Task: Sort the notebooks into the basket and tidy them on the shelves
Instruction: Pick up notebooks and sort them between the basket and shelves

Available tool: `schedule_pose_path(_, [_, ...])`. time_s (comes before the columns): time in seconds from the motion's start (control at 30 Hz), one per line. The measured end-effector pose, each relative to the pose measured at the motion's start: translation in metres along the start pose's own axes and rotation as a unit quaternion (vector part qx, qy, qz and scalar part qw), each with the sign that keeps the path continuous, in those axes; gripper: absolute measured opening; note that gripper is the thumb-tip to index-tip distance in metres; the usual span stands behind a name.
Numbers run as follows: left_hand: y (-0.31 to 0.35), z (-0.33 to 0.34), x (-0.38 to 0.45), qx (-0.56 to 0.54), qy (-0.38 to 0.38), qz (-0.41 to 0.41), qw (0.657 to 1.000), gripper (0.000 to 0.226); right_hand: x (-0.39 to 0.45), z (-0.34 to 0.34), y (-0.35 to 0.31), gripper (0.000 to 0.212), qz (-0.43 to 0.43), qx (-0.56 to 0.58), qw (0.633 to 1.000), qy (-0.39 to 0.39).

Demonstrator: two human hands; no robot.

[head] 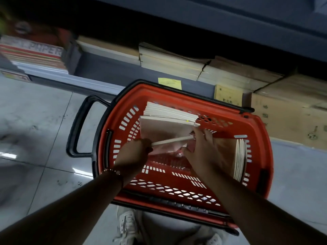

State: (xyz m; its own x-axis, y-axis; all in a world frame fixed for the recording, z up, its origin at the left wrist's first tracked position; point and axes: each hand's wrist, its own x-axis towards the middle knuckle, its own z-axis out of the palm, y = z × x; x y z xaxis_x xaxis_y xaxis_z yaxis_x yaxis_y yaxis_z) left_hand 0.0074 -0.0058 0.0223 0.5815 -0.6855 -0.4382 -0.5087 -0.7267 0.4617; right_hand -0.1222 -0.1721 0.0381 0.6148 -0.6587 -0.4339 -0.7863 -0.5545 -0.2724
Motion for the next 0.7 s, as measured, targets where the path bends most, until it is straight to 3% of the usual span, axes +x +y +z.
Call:
schedule_pose_path(0.1, [0.017, -0.046, -0.026, -0.035, -0.029, 0.010, 0.999, 0.020, -0.010, -0.028, 0.004, 0.096, 0.044, 0.157, 0.986, -0.015])
schedule_pose_path(0.17, [0.028, -0.088, -0.048, -0.059, -0.068, 0.020, 0.996, 0.021, -0.025, -0.062, 0.001, 0.096, 0.062, 0.265, 0.960, -0.061])
schedule_pose_path(0.33, [0.078, -0.223, -0.092, -0.286, -0.103, 0.028, 0.952, 0.015, -0.078, -0.172, -0.010, 0.037, 0.071, 0.382, 0.907, -0.160])
schedule_pose_path(0.43, [0.130, -0.297, -0.118, -0.331, -0.031, 0.039, 0.942, 0.006, -0.115, -0.255, -0.027, 0.034, 0.065, 0.415, 0.895, -0.149])
schedule_pose_path(0.53, [0.182, -0.363, -0.151, -0.448, 0.029, 0.023, 0.893, 0.011, -0.166, -0.341, -0.045, 0.033, 0.062, 0.484, 0.865, -0.116])
schedule_pose_path(0.6, [0.217, -0.394, -0.183, -0.499, -0.001, 0.021, 0.866, 0.024, -0.205, -0.396, -0.056, 0.028, 0.040, 0.522, 0.847, -0.090])
schedule_pose_path(0.7, [0.266, -0.418, -0.231, -0.502, -0.119, 0.019, 0.856, 0.059, -0.260, -0.471, -0.065, 0.030, 0.005, 0.565, 0.825, -0.028])
